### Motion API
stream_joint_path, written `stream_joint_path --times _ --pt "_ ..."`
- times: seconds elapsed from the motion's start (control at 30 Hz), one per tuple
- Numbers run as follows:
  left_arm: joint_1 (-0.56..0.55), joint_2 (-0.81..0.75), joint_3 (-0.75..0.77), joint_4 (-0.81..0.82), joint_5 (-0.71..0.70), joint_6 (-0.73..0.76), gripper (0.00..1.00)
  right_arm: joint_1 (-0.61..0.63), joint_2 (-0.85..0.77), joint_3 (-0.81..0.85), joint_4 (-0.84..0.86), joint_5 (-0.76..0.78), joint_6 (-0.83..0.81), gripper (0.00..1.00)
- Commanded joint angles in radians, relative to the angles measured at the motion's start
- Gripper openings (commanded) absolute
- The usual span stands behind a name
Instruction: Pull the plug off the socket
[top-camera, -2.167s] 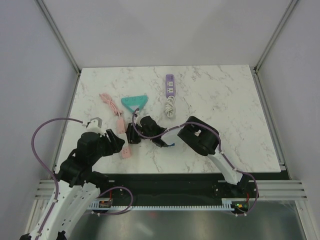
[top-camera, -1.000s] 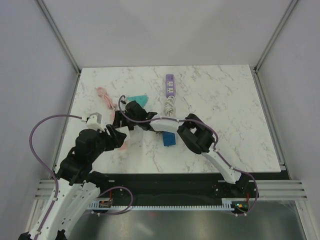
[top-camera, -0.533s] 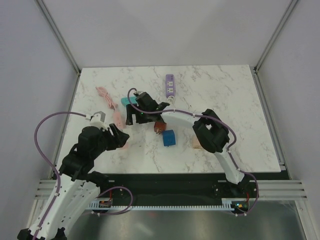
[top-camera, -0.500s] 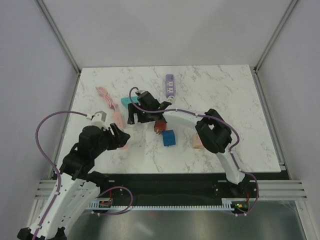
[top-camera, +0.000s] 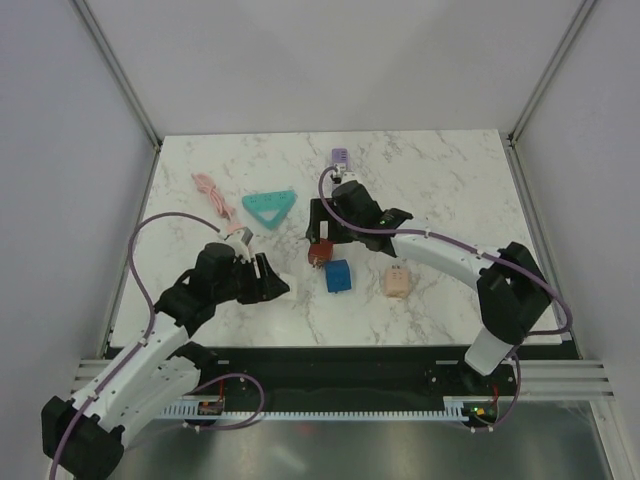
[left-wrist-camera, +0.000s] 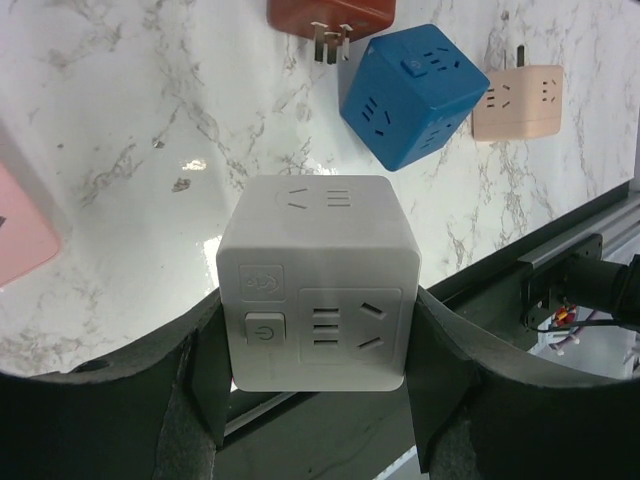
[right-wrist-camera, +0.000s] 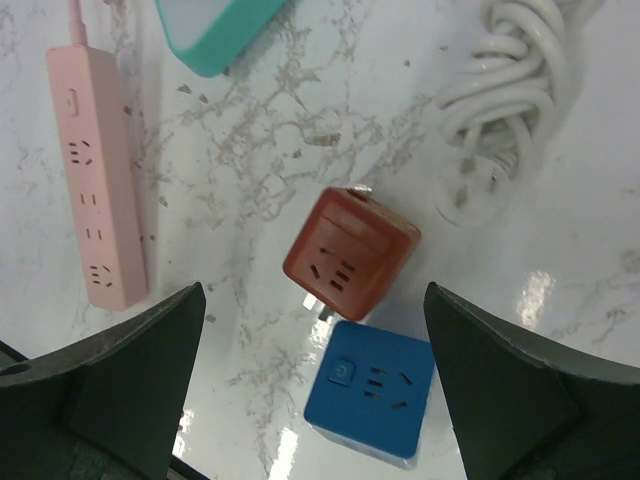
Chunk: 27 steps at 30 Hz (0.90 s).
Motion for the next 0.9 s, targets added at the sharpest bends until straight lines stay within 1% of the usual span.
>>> stream_joint_path --times 0.0,0.07,0.13,0.23,0.37,0.43,0.47,0.63,0.7,0.73,0.83,0.87 --pt "-0.052 0.063 0.031 0.146 -0.037 -0.040 0.02 -0.007 -0.095 -0.070 0.013 0.047 -0.008 0.98" --pt "-0.095 0.109 0.047 0.167 -0.062 -0.041 0.02 -0.010 -0.132 -0.107 0.020 0.051 -0.005 0.98" --pt "-0.123 0.169 0.065 0.173 -0.120 -0.043 0.02 -0.011 -0.154 -0.135 0.024 0.053 -0.001 0.98" --pt "-0.151 0.219 0.068 0.205 -0.178 -0.041 0.06 -0.015 -0.195 -0.165 0.030 0.059 -0.002 0.98" --pt "-0.158 0.281 0.071 0.274 -0.194 -0.027 0.16 -0.016 -0.221 -0.196 0.038 0.062 -0.001 0.98" --pt "-0.161 0.313 0.090 0.282 -0.200 -0.018 0.19 -0.018 -0.224 -0.208 0.039 0.059 0.003 0.98" --pt "-0.163 0.345 0.093 0.288 -0.203 -0.017 0.23 -0.016 -0.226 -0.213 0.043 0.057 0.003 0.98" --pt "-0.169 0.402 0.097 0.317 -0.194 -0.015 0.30 -0.018 -0.230 -0.225 0.044 0.054 0.007 0.98" --pt "-0.172 0.414 0.096 0.333 -0.191 -0.017 0.35 -0.016 -0.232 -0.228 0.047 0.051 0.010 0.98" --pt "-0.172 0.416 0.099 0.336 -0.191 -0.017 0.41 -0.016 -0.232 -0.228 0.049 0.053 0.010 0.98" --pt "-0.174 0.428 0.102 0.345 -0.191 -0.010 0.49 -0.016 -0.229 -0.230 0.052 0.045 0.013 0.98" --pt "-0.174 0.433 0.102 0.350 -0.183 -0.010 0.53 -0.018 -0.229 -0.231 0.053 0.045 0.013 0.98"
